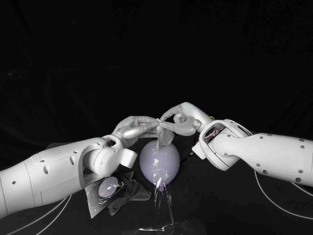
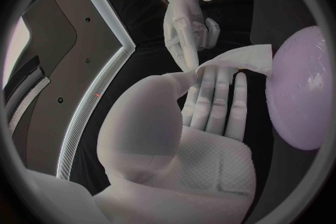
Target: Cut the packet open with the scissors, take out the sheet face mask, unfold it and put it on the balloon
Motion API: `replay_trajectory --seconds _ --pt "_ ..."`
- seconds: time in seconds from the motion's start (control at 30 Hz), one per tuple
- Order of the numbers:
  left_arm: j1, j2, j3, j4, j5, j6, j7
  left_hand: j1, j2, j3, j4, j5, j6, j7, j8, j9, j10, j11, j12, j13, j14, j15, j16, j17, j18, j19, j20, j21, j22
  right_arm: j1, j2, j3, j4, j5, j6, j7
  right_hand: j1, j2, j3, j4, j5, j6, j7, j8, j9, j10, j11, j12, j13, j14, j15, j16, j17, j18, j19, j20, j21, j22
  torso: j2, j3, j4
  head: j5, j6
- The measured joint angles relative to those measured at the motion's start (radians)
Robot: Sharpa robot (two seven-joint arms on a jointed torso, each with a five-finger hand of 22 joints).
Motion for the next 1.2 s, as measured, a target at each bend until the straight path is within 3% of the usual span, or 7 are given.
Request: replay_trajectory --seconds 0.47,0.77,1.2 --pt "-0.001 0.000 -0.001 -0.001 -0.001 -0.001 -0.002 0.000 0.000 0.003 -0.003 -0.001 -0.002 0.001 0.002 0.017 0.000 0.000 0.000 0.001 0.000 0.000 0.004 0.002 0.000 0.000 0.000 0.004 0.001 0.000 -0.001 0.001 -0.001 -0.007 -0.012 -0.002 0.060 0.042 0.037 -0.043 -0.003 0.065 -0.037 0.059 0.028 0.034 -0.034 0.051 0.003 0.001 -0.033 0.003 -0.001 -0.002 0.009 -0.023 0.039 0.000 0.000 -0.0001 -0.0001 0.001 -0.003" --pt "0.000 0.001 0.000 -0.001 0.000 -0.001 -0.002 0.000 0.000 0.000 -0.006 -0.001 -0.003 0.000 0.002 0.017 0.003 0.004 0.000 0.001 0.000 0.000 0.004 0.004 0.000 0.000 0.000 0.008 0.003 -0.002 -0.002 0.000 0.001 -0.007 -0.032 0.003 0.072 0.054 0.063 -0.049 -0.006 0.068 -0.040 0.080 0.034 0.036 -0.036 0.070 0.000 0.001 -0.033 0.003 -0.001 -0.002 0.009 -0.030 0.051 0.001 0.000 0.0001 -0.0002 0.001 -0.004" --pt "0.000 0.002 0.000 -0.001 0.000 -0.012 -0.002 -0.005 0.004 0.003 -0.008 -0.001 -0.006 0.002 0.001 0.017 0.006 0.001 0.000 0.002 0.000 0.000 0.013 0.010 0.001 0.004 -0.004 0.015 0.008 -0.002 -0.010 0.000 0.007 -0.006 -0.036 0.004 0.073 0.055 0.066 -0.052 -0.002 0.068 -0.040 0.080 0.035 0.036 -0.036 0.071 0.000 0.000 -0.033 0.001 0.000 -0.002 0.009 -0.030 0.051 0.000 0.000 0.0001 -0.0002 0.002 -0.002"
